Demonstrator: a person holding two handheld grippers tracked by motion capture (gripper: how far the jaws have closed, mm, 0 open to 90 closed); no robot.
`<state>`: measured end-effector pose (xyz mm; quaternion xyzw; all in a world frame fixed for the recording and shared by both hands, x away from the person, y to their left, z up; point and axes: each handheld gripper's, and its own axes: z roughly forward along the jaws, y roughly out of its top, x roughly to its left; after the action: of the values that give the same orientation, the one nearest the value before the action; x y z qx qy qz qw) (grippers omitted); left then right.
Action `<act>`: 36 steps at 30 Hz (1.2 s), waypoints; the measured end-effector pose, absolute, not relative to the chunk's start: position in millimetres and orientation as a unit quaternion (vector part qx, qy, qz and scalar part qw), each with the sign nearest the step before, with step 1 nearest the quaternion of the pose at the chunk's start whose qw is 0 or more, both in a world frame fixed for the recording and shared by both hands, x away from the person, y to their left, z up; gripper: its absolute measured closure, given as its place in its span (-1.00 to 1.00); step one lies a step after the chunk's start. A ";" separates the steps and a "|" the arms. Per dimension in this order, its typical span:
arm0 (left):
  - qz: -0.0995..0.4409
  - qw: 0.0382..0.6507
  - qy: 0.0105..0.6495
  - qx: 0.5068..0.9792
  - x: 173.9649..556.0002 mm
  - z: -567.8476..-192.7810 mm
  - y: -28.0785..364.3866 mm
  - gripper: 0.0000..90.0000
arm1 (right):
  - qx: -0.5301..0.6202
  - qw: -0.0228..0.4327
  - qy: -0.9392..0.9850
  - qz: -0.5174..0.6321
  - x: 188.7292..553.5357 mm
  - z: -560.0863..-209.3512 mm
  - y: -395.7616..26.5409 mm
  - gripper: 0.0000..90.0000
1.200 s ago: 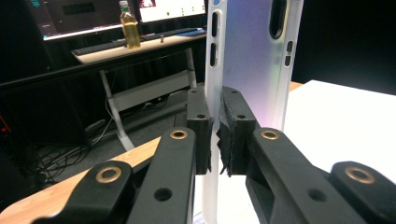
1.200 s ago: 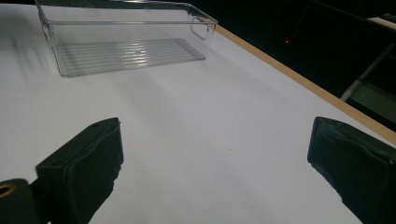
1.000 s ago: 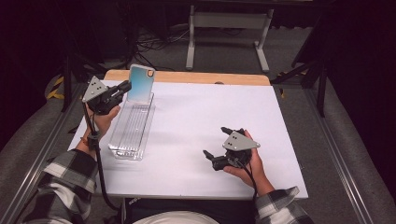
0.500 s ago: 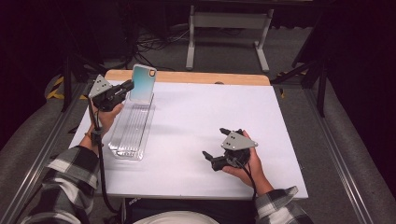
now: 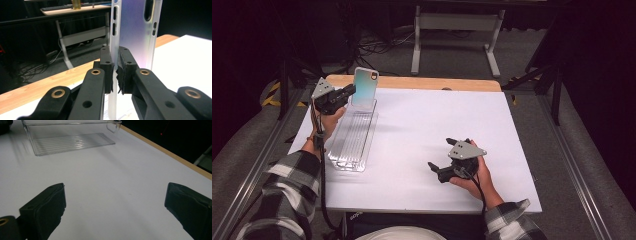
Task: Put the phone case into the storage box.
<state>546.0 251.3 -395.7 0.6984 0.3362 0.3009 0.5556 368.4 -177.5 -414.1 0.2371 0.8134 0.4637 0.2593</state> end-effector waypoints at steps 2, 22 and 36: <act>0.298 0.552 0.336 0.702 548.4 -397.7 251.0 0.86 | 0.237 0.260 0.814 0.463 368.3 -414.3 -177.5 -0.91; 0.258 0.549 0.368 0.705 572.2 -423.2 263.3 0.85 | 0.237 0.236 0.821 0.463 370.4 -417.8 -174.7 -0.90; 0.249 0.547 0.370 0.708 572.8 -429.5 259.9 0.85 | 0.229 0.229 0.829 0.456 370.8 -419.7 -173.3 -0.90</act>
<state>572.8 259.9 -429.5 0.7082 0.3702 0.2492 0.5471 370.8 -173.3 -419.7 0.2292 0.8289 0.4559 0.2293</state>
